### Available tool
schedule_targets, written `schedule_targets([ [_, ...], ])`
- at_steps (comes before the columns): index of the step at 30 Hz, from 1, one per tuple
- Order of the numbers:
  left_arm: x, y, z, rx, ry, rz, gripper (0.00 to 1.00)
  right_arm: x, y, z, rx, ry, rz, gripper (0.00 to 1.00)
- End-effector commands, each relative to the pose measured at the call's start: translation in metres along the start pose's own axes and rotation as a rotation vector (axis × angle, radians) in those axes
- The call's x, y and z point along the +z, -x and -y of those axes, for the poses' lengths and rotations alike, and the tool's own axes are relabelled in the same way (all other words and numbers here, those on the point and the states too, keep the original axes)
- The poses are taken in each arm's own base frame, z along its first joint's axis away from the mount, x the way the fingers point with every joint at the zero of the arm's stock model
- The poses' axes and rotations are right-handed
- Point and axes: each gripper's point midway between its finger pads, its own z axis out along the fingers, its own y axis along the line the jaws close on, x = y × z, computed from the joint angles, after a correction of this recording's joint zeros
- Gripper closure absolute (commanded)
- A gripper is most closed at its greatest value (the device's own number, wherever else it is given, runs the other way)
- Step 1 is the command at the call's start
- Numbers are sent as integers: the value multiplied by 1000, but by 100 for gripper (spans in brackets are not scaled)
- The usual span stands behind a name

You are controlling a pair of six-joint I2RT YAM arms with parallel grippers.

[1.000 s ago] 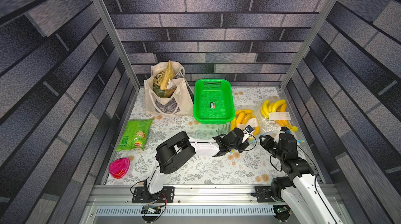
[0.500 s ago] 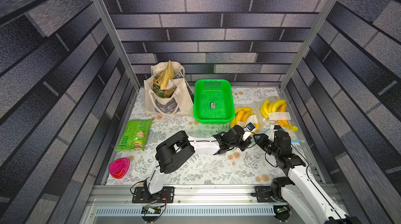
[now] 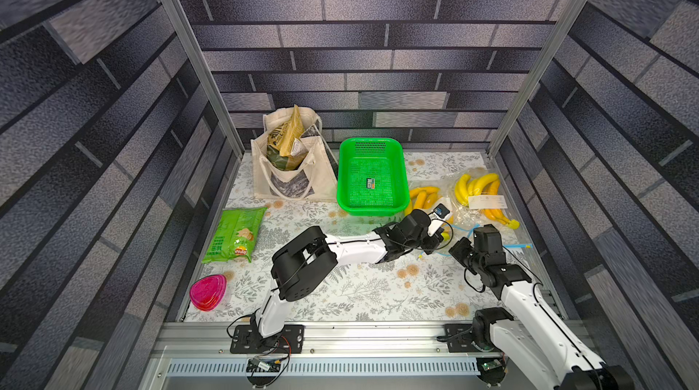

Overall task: Open the zip-top bag and take out the banana
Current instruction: Open the zipper of the food storage bag at the center of the board, then pick up the banana from the zipper food storage bag.

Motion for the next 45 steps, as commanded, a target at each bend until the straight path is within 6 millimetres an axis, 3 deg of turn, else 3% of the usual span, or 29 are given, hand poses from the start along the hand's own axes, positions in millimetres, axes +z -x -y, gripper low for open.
schedule_targets([
  [1, 1, 29, -27, 23, 61, 44, 100, -5, -12, 28, 45, -119, -29, 100],
  [5, 3, 48, -45, 8, 84, 75, 100, -4, -19, 38, 69, -149, -38, 100],
  [9, 5, 58, -49, 4, 69, 88, 100, 0, -24, 39, 75, -137, -56, 100],
  [12, 8, 49, -35, 25, 32, 70, 94, 1, -24, 24, 44, -63, -70, 98],
  [17, 6, 29, -5, 69, -26, 27, 72, -19, -4, -1, -69, 10, -18, 75],
  [21, -8, 25, -8, 24, -19, 17, 60, -38, 6, -13, -137, 37, 9, 68],
  [27, -47, 29, -19, -66, 42, 24, 50, -55, 3, -13, -155, 19, -23, 66],
  [31, -69, 14, -24, -131, 77, 22, 42, -62, -1, -26, -220, 80, -40, 62],
  [37, -72, -25, -50, -257, 168, -49, 37, -46, -17, -53, -328, 187, -110, 58],
  [45, -50, -65, -83, -415, 237, -126, 36, -5, -17, -45, -325, 123, -101, 55],
])
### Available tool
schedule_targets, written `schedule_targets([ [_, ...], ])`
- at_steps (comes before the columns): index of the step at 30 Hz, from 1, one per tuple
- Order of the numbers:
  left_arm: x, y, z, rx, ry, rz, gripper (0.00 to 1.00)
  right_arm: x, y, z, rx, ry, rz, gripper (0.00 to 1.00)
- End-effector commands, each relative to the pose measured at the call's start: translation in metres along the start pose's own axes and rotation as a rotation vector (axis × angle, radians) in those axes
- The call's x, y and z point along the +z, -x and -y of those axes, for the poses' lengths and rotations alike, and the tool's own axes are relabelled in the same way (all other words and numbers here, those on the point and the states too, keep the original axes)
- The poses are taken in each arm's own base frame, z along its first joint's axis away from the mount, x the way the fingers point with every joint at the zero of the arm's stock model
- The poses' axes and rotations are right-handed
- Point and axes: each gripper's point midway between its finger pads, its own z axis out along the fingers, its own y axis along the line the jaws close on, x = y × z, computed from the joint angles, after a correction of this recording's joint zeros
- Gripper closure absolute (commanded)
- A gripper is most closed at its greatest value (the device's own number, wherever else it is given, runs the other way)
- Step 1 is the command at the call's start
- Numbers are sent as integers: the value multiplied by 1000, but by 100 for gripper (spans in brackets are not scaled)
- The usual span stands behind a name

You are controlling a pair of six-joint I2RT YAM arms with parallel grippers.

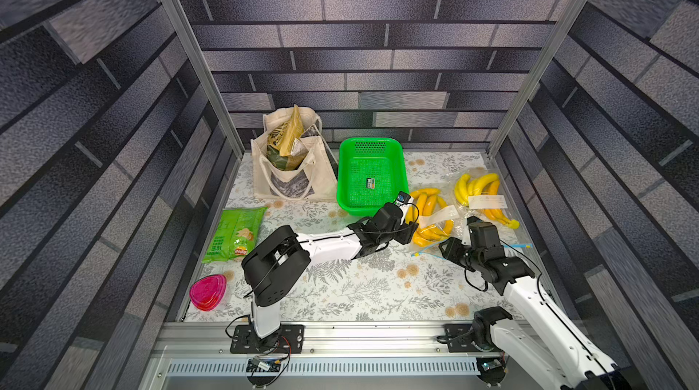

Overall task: Open the zip-top bag and take out the banana
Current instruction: Pick up the banana from the zipper food storage bag.

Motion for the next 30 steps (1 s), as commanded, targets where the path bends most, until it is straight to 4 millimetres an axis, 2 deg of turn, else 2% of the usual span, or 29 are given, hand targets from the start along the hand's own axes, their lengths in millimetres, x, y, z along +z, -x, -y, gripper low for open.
schedule_targets([
  [1, 14, -8, -14, -92, 41, -36, 35, 13, 13, -2, -21, 1, 46, 54],
  [7, 42, -18, -25, -124, 56, -77, 34, 26, 16, -1, -22, 0, 59, 50],
  [15, 70, -21, -22, -117, 40, -99, 33, 38, 22, -8, -32, 26, 69, 43],
  [20, 78, -16, -16, -106, 27, -92, 41, 47, 19, -2, -6, -10, 50, 43],
  [25, 81, -17, -14, -90, 42, -94, 53, 46, 13, 31, 80, -192, 36, 46],
  [28, 81, -19, -11, -85, 42, -94, 58, 47, 10, 38, 129, -212, 43, 49],
  [30, 81, -21, -7, -81, 37, -91, 59, 54, 9, 33, 149, -174, 46, 50],
])
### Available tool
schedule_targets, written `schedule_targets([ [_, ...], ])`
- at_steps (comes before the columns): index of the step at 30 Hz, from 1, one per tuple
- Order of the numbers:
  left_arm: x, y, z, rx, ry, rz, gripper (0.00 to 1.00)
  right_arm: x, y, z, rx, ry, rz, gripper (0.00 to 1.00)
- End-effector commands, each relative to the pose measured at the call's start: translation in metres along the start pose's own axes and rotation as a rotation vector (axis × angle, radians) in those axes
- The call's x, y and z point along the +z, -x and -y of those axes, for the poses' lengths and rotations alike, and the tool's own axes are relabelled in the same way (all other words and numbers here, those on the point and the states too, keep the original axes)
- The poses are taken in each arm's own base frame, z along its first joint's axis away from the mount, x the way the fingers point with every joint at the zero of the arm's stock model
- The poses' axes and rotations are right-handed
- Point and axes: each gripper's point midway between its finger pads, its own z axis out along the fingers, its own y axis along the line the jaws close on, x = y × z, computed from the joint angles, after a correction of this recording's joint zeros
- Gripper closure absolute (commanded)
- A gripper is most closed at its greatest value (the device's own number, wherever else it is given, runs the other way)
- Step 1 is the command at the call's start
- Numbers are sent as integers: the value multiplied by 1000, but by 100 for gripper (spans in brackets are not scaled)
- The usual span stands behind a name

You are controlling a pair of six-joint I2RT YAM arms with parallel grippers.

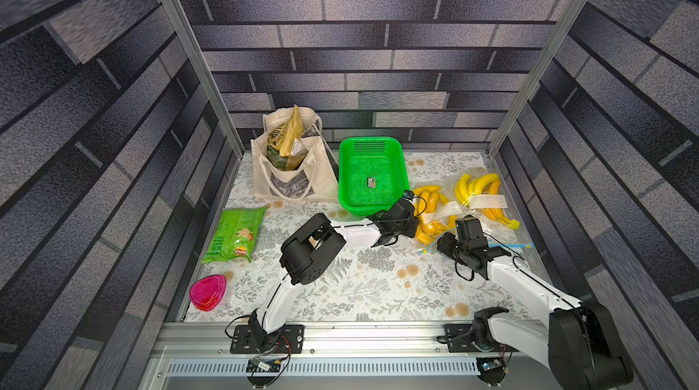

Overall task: Open the zip-top bag and take out the banana
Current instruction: Pick up the banana from the zipper food storage bag.

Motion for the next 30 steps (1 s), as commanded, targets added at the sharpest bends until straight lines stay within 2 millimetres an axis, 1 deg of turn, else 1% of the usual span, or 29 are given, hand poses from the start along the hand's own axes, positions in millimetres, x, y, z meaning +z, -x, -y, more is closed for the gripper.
schedule_targets([
  [1, 2, -2, 9, 19, -4, 6, 60, 8, -6, 5, 65, -16, -5, 50],
  [4, 3, -6, 13, 22, -11, 5, 60, 17, -5, -9, 108, 58, -14, 51],
  [6, 3, -7, 17, 24, -17, 6, 61, 23, -4, -14, 147, 79, -14, 52],
  [11, 3, -10, 21, 28, -22, 2, 63, 30, 0, -8, 202, 49, 12, 54],
  [17, 6, -14, 18, 23, -11, -5, 69, 22, 8, -5, 251, 66, 87, 54],
  [20, 7, -16, 15, 18, 5, -4, 71, 10, 14, -9, 195, 76, 101, 53],
  [25, 6, -13, 5, 4, 21, 5, 74, -5, 15, -4, 64, 41, 112, 47],
  [27, 6, -12, 3, 2, 24, 7, 75, -5, 16, -7, 39, 54, 115, 44],
  [30, 7, -13, 3, 2, 20, 5, 77, 3, 16, -19, 26, 94, 87, 42],
])
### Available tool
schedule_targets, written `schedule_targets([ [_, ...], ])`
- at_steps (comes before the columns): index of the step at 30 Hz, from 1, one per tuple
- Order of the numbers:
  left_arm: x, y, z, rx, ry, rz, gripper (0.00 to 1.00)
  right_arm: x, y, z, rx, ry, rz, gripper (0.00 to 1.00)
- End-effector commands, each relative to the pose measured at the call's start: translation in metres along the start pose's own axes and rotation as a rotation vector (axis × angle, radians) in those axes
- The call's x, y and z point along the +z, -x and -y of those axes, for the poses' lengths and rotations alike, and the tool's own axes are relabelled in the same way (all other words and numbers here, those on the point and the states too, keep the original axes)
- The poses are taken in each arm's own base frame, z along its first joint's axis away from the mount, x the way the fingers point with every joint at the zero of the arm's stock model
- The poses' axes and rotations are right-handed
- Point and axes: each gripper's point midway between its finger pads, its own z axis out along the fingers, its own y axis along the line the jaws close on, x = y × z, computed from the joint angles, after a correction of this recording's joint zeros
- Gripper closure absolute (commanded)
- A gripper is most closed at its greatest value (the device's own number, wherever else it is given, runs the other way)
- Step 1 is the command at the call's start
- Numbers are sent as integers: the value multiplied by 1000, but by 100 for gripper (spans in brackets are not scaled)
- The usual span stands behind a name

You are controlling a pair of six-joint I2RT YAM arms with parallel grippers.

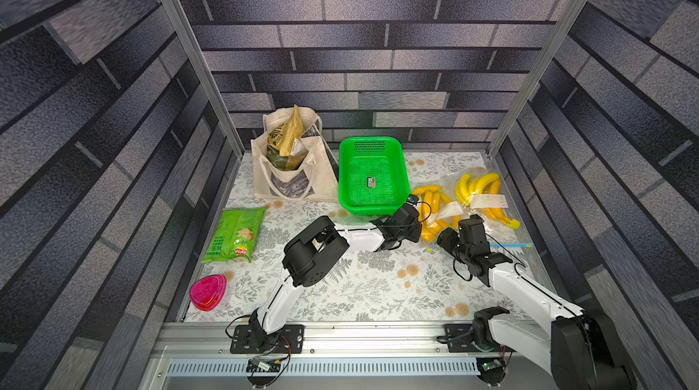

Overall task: Open the zip-top bag and take out the banana
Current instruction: Pick up the banana from the zipper food storage bag.

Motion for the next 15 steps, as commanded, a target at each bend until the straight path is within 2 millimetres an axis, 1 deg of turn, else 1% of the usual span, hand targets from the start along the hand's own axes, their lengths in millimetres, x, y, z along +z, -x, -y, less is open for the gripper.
schedule_targets([
  [1, 4, -4, -11, -15, 27, -6, 77, 8, -1, -10, -54, 16, -31, 41],
  [4, 7, -6, -10, -14, 23, -12, 79, 18, 0, -13, -30, 25, -35, 42],
  [7, 9, -9, -10, -14, 20, -23, 80, 25, 0, -10, 16, 12, -27, 44],
  [9, 10, -10, -9, -14, 19, -26, 80, 28, 0, -7, 43, 7, -15, 44],
  [12, 12, -14, -8, -10, 14, -37, 81, 32, 3, -7, 64, 21, 15, 47],
  [15, 15, -18, -8, -12, 11, -44, 82, 33, 8, -14, 75, 63, 46, 49],
])
